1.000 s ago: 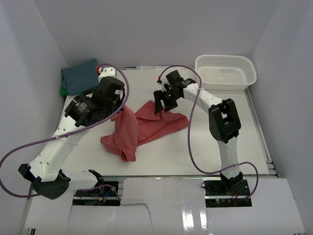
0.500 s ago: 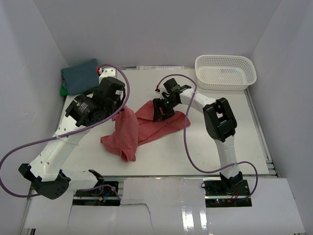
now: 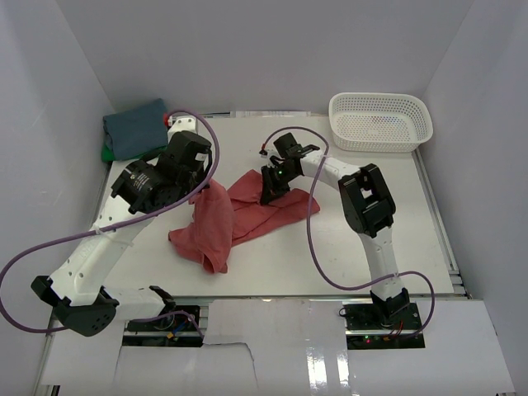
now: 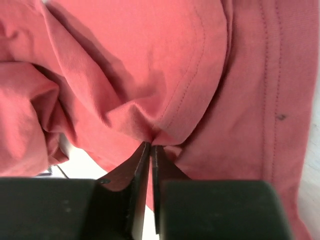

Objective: Fold and stack the t-shirts
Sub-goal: Flatten out the tshirt

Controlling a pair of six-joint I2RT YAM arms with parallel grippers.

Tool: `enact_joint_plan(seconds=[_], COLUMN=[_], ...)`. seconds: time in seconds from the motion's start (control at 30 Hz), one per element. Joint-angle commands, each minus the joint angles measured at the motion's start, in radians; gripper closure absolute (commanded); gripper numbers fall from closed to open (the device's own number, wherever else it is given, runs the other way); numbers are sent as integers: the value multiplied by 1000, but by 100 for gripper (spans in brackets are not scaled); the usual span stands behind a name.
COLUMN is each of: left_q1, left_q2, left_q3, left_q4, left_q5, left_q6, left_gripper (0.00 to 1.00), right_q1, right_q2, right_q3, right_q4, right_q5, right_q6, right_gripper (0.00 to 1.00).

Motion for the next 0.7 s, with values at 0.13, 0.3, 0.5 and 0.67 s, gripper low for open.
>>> enact_joint_plan(seconds=[0.13, 0.3, 0.5, 0.67], left_q1=[5, -54, -214, -329], left_q2=[-35, -78, -84, -6], left_q3=[-84, -258, -356, -313], left_q4=[51, 163, 301, 393], left_q5=[210, 415, 546, 633], left_q6=[-53, -124, -176, -179], left_gripper=[100, 100, 100, 100], right_q1=[9, 5, 2, 11], right_q2=[107, 275, 354, 341], right_q3=[235, 462, 526, 530], right_q4=[-5, 0, 276, 432], right_q5=[-36, -117, -342, -496], right_q6=[16, 56, 224, 364], right_gripper=[92, 92, 92, 92])
